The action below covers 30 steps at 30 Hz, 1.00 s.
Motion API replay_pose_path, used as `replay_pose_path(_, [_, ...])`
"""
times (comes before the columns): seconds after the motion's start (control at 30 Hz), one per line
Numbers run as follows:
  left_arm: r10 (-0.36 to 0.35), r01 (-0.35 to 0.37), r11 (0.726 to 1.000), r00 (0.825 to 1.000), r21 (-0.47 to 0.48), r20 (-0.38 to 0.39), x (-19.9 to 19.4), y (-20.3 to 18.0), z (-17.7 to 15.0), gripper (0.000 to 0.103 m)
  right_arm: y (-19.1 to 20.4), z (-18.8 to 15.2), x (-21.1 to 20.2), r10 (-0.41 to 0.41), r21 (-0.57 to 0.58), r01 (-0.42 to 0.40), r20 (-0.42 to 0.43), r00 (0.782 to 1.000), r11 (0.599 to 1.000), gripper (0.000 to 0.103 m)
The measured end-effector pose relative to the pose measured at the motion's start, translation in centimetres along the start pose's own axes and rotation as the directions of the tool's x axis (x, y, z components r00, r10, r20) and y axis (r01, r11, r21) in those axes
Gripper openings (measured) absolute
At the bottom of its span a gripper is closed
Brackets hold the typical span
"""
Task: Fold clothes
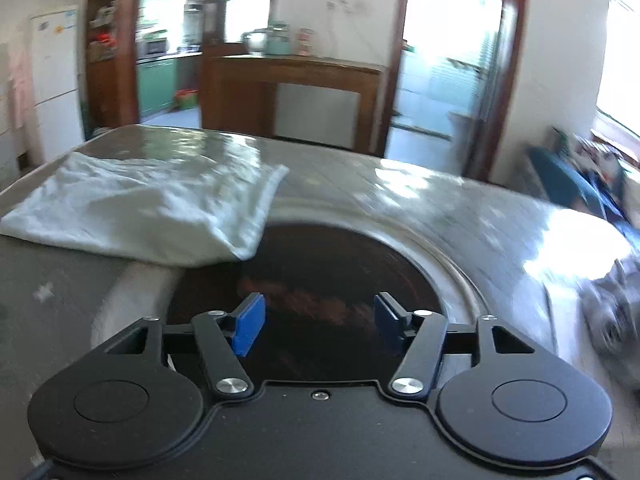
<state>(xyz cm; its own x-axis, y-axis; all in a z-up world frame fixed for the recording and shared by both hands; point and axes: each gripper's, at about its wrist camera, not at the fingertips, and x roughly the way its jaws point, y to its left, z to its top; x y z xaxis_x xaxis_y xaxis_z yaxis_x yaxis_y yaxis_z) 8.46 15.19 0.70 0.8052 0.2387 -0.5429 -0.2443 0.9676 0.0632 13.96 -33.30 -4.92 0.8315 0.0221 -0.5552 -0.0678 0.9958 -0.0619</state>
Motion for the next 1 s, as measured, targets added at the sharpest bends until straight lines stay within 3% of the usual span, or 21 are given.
replay_pose_path(0.23, [0.061,-0.062,0.997,0.998,-0.041,-0.013,-0.4,0.9,-1.0,0.076,-5.4,-3.8,-1.9,-0.125,0.087,0.126,-0.022,0.992,0.988,0.076])
replay_pose_path(0.53, [0.088,-0.093,0.992,0.994,-0.081,-0.061,1.1,1.2,-1.8,0.080,-13.8,-7.1,-3.3,-0.298,0.230,0.305,-0.065,0.952,0.924,0.078])
replay_pose_path(0.63, [0.084,-0.091,0.990,0.994,-0.105,-0.073,1.3,1.6,-1.8,0.085,-15.9,-7.9,-3.2,-0.319,0.256,0.333,-0.096,0.943,0.907,0.078])
replay_pose_path(0.83, [0.081,-0.088,0.991,0.994,-0.099,-0.078,1.4,1.4,-1.9,0.088,-18.9,-9.6,-3.1,-0.333,0.323,0.352,-0.115,0.936,0.878,0.101])
replay_pose_path(1.0, [0.075,-0.083,0.991,0.994,-0.101,-0.084,1.4,1.4,-2.0,0.094,-19.3,-9.8,-2.8,-0.324,0.339,0.346,-0.121,0.938,0.875,0.103])
